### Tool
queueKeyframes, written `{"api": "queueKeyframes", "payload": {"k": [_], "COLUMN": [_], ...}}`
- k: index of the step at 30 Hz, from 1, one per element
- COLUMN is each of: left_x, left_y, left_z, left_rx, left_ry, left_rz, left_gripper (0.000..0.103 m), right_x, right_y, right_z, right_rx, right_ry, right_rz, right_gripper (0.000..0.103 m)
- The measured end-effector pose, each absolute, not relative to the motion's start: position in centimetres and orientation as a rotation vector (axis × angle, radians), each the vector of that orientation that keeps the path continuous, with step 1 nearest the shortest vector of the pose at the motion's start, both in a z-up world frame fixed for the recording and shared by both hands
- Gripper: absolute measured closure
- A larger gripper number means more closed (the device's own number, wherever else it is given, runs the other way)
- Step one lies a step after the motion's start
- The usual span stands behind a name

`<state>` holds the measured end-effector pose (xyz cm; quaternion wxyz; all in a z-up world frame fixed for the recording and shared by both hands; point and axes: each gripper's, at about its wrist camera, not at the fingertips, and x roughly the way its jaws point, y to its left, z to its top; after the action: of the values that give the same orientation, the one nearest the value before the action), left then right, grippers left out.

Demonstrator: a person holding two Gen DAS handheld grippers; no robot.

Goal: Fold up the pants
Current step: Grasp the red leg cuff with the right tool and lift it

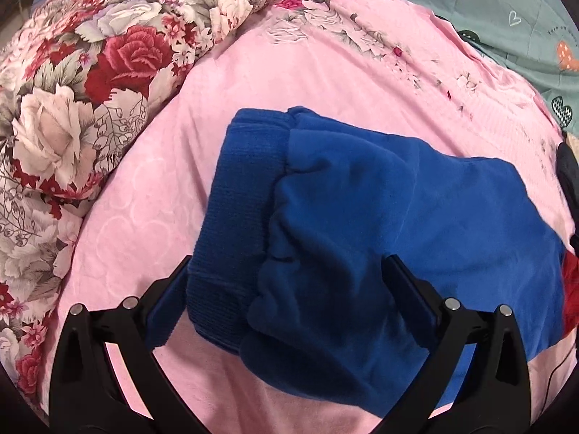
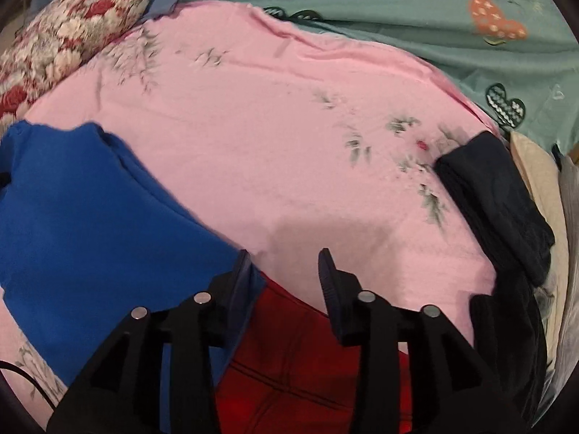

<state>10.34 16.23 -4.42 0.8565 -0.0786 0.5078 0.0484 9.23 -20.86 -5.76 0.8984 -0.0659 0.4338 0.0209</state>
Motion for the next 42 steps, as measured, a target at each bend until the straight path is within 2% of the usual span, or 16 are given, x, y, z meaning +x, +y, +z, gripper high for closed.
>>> {"api": "queueKeyframes", "payload": {"k": [2,4,8,11,17,21,23,24,25,28,32,35,37,42], "left_x": [10.0,9.5,8.3,7.8,6.3,5.3,5.2,5.1,5.1,4.9,5.8,8.1,8.6,8.2], "left_y": [16.3,15.9,14.8,14.2,14.5,15.7,15.8,15.7,15.5,14.1,12.3,12.2,12.6,13.1], "left_z": [-4.0,-3.1,-1.7,-1.5,-0.6,0.1,0.4,0.5,0.8,1.4,0.3,-3.6,-4.7,-3.3], "left_rx": [-0.17,-0.167,-0.128,-0.116,-0.124,-0.154,-0.16,-0.158,-0.152,-0.099,-0.005,0.026,-0.004,-0.032], "left_ry": [1.061,1.037,0.978,0.966,0.945,0.931,0.924,0.92,0.914,0.887,0.907,1.026,1.039,1.008], "left_rz": [0.097,0.078,0.054,0.046,0.046,0.057,0.06,0.057,0.05,0.004,-0.035,0.018,0.01,0.003], "left_gripper": [0.002,0.002,0.002,0.002,0.002,0.002,0.002,0.002,0.002,0.002,0.002,0.002,0.002,0.002], "right_x": [6.8,3.9,-4.1,-8.2,-7.3,-5.4,-4.5,-4.1,-3.8,-4.2,-4.6,-3.9,-3.2,-3.1], "right_y": [-24.1,-27.5,-35.4,-38.6,-38.0,-37.5,-37.5,-37.5,-37.7,-38.3,-39.0,-39.0,-38.1,-36.3], "right_z": [-4.1,-3.5,-4.1,-5.7,-9.9,-10.0,-10.2,-10.5,-10.9,-11.2,-9.3,-9.7,-9.8,-6.2], "right_rx": [0.005,0.129,0.452,0.655,0.813,0.809,0.79,0.787,0.809,0.862,0.81,0.78,0.701,0.63], "right_ry": [0.87,0.863,0.871,0.902,0.999,0.939,0.91,0.905,0.908,0.879,0.838,0.898,0.927,0.898], "right_rz": [0.039,-0.013,-0.148,-0.174,-0.113,-0.116,-0.138,-0.142,-0.144,-0.166,-0.223,-0.249,-0.291,-0.311], "right_gripper": [0.061,0.053,0.052,0.041,0.038,0.038,0.045,0.062,0.074,0.086,0.087,0.087,0.087,0.086]}}
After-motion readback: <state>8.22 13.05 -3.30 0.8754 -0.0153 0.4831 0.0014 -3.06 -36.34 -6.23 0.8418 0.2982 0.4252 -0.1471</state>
